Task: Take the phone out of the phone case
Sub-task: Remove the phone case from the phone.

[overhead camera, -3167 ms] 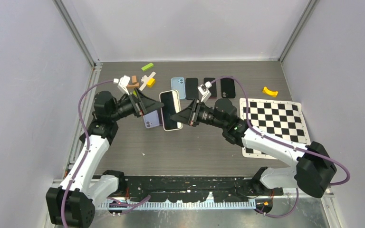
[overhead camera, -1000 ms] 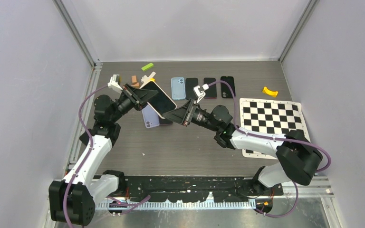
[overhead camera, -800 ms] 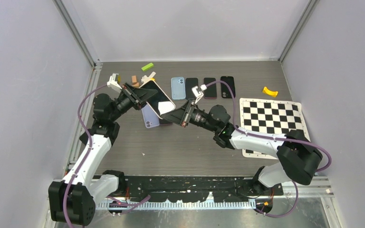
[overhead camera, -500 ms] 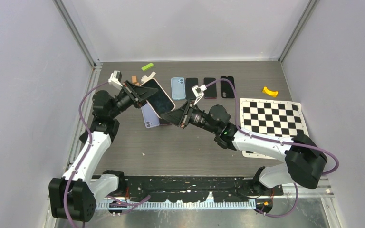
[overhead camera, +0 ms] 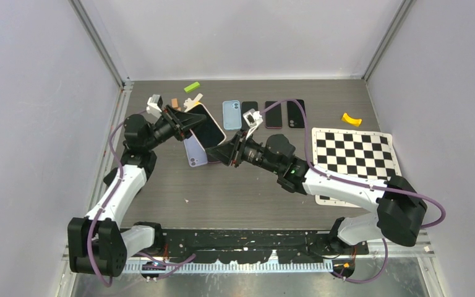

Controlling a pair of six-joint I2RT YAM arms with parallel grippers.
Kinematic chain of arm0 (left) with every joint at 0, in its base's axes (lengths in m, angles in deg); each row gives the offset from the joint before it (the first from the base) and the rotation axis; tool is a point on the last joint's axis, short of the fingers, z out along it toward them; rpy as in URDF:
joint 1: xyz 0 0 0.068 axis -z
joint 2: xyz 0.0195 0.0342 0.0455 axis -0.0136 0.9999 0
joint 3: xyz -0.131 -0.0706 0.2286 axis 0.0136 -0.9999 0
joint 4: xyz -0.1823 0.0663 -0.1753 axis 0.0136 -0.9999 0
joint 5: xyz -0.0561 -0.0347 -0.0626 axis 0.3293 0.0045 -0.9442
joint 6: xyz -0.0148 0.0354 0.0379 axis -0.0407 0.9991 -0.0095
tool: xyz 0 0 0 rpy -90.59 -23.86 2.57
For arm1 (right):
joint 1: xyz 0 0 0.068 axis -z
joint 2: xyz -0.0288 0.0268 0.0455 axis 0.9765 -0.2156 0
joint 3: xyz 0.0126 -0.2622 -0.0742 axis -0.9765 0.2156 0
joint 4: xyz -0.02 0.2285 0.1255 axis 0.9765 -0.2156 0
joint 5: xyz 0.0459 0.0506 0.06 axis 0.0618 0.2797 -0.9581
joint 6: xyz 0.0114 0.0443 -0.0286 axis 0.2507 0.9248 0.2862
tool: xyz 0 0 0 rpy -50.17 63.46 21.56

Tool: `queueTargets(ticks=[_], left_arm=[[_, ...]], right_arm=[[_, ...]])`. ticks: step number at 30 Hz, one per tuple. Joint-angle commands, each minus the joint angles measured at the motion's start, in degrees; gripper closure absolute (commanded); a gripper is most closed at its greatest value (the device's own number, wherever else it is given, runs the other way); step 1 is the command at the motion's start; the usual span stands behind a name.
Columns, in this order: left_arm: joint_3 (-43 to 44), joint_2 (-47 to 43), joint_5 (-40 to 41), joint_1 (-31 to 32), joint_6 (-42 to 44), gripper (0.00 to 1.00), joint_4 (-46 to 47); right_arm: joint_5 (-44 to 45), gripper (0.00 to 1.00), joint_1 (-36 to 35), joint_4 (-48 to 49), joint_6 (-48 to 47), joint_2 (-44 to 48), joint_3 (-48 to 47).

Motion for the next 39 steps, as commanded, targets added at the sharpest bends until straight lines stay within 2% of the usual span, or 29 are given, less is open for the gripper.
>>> queueTargets(ticks=[1,7,12,19,25,29,31,32,33,34,36,39], left_arm=[[1.99,1.09,-1.72,2.54,-3.68,1.00,-3.84],[1.50,1.70,-1.11,2.52,-4.68,1.00,-3.33],[0.35,3.36,-1.60,2.45,-6.14,1.00,-0.90],[-0.07,4.50,-1.82,2.44,-6.41,1.00,0.28],[-0.25,3.96,-0.67,1.70,-3.84,1.00,-1.05],[0.06,3.28,-0.60,-0.09,-0.06,1.00,-2.39],[0.31,3.12,-1.28,-1.16,1.43,1.00,-1.99],[0.48,3.14,-1.92,-1.69,2.17,1.00,-1.78],[0.72,3.10,-2.76,-2.19,3.06,1.00,-1.52],[0.98,3.05,-3.66,-2.62,4.39,1.00,-1.27],[1.68,2.89,-5.57,-3.32,6.98,1.00,-1.22],[3.35,2.28,-8.70,-3.71,12.45,1.00,-3.08]], right_arm=[[-3.29,0.86,-4.08,-10.27,-19.42,-2.11,-2.47],[5.18,0.87,-6.81,-16.00,-27.00,-3.55,-4.55],[8.21,0.87,-8.19,-19.48,-31.27,-5.53,-6.72],[9.15,0.82,-8.41,-20.29,-32.65,-5.46,-7.09],[11.80,0.81,-8.41,-17.58,-30.11,-2.65,-4.78],[12.67,0.70,-8.22,-15.30,-26.39,1.01,-2.03],[12.27,0.59,-7.69,-14.81,-23.03,2.81,-0.73],[11.70,0.49,-7.44,-14.57,-22.03,4.11,-0.18],[11.14,0.43,-6.61,-13.74,-19.73,4.72,0.89],[8.58,0.34,-6.06,-13.25,-18.54,6.02,1.60],[5.04,0.23,-4.01,-11.40,-14.24,7.65,3.36],[0.30,0.18,-0.09,-8.55,-6.31,9.04,4.89]])
